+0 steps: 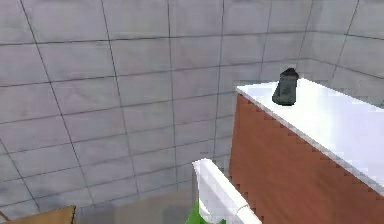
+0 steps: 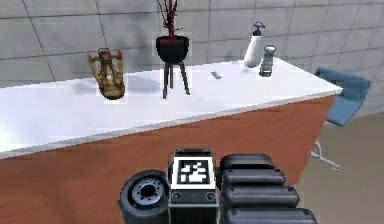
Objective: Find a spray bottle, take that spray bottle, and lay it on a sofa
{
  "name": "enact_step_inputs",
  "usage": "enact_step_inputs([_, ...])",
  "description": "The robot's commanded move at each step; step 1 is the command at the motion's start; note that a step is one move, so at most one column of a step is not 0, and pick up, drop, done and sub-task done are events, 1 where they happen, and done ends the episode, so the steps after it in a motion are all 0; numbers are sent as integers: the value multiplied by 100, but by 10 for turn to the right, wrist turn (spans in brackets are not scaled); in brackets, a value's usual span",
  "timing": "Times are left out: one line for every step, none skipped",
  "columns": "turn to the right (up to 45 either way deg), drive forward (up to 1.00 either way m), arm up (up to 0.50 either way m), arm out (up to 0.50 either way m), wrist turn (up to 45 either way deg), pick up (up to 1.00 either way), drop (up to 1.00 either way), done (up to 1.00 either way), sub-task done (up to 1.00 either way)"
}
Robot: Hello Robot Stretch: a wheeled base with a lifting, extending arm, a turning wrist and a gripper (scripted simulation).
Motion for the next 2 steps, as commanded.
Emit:
enact_step_inputs([450, 0, 0, 0, 0, 0, 0, 0, 0])
enact_step_inputs([450, 0, 0, 0, 0, 0, 0, 0, 0])
